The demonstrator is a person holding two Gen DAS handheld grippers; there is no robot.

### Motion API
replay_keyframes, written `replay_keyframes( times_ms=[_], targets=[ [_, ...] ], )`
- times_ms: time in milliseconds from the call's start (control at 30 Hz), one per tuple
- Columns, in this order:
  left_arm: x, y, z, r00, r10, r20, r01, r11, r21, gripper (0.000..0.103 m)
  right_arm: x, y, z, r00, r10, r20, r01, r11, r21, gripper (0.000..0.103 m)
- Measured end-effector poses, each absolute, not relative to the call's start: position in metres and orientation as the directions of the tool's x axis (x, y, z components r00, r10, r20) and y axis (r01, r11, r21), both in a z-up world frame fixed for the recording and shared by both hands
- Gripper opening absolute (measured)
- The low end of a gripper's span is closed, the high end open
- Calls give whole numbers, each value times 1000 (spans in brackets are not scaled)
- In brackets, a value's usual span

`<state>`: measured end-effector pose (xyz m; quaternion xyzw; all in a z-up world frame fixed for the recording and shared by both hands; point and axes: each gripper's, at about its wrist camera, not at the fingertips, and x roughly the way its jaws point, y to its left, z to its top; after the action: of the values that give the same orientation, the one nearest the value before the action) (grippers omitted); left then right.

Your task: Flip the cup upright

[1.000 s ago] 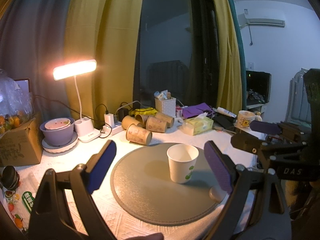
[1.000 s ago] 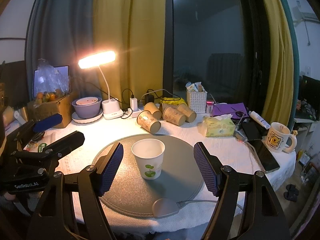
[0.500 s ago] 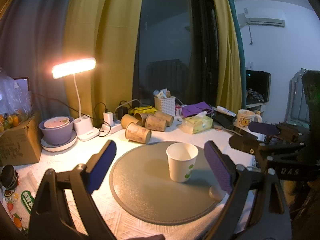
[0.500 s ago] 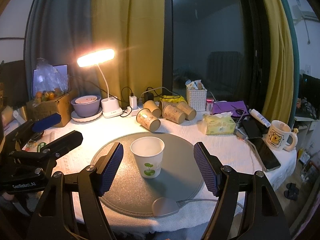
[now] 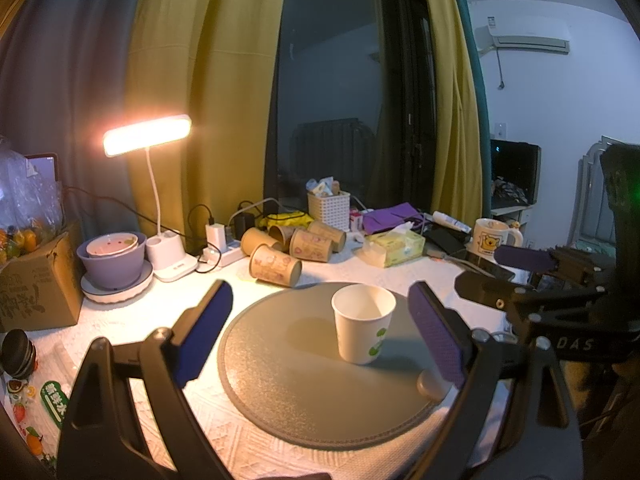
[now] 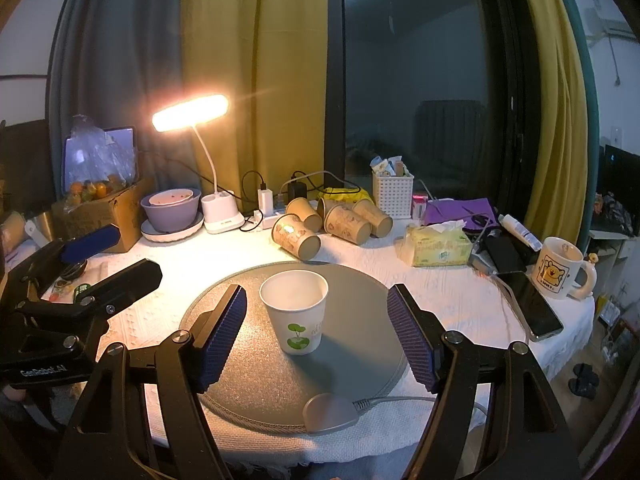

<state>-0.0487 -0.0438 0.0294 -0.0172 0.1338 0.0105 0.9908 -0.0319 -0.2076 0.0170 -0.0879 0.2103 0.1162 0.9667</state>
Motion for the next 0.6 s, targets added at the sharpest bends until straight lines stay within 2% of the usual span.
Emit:
replay_keyframes(
  times_ms=[600],
  targets=[
    [-52, -48, 28, 968, 9, -251, -17, 999, -29, 90, -31, -208, 16, 883, 190, -429, -264, 957, -121, 76]
  ],
)
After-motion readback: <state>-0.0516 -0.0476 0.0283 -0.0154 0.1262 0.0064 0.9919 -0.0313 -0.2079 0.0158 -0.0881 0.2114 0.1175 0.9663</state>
